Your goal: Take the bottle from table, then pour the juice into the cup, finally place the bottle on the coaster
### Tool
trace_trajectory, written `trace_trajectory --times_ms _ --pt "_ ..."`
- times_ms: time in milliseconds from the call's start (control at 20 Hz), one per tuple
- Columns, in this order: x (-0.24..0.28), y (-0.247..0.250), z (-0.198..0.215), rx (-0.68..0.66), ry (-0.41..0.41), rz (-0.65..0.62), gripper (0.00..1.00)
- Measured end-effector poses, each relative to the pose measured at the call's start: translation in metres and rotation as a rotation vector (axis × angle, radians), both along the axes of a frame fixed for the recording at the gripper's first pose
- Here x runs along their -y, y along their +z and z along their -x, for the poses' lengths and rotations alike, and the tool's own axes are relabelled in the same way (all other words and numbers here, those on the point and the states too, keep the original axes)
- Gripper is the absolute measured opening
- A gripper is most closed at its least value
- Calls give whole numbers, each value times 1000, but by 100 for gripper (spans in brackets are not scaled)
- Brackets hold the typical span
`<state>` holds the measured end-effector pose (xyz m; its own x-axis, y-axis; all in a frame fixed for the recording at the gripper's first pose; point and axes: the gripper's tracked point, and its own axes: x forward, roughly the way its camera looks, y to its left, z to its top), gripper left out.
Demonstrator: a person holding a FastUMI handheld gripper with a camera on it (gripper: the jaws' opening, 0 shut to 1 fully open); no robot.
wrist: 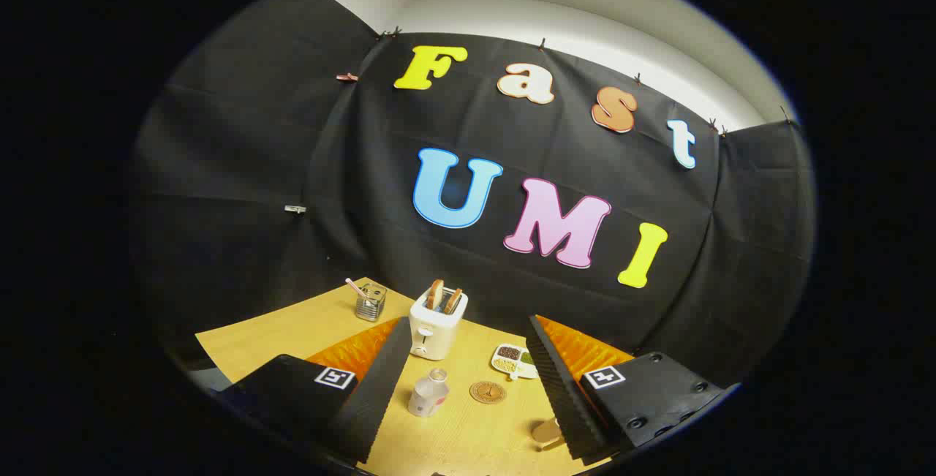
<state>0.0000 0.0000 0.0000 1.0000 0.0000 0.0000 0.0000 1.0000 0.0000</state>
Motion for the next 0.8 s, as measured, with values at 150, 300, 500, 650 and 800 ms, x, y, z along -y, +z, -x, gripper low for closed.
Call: trace_trajectory --times_ms 150,300,500,650,800 --pt "-7 -16 -17 -66 -36 -99 97" --pt "-7 -18 -30 -92 -92 -138 97" --pt "-1 -23 -39 -80 -155 -190 97" --pt "5 -31 -36 -85 -208 -215 97" --pt "5 -41 -34 -97 -228 -262 97"
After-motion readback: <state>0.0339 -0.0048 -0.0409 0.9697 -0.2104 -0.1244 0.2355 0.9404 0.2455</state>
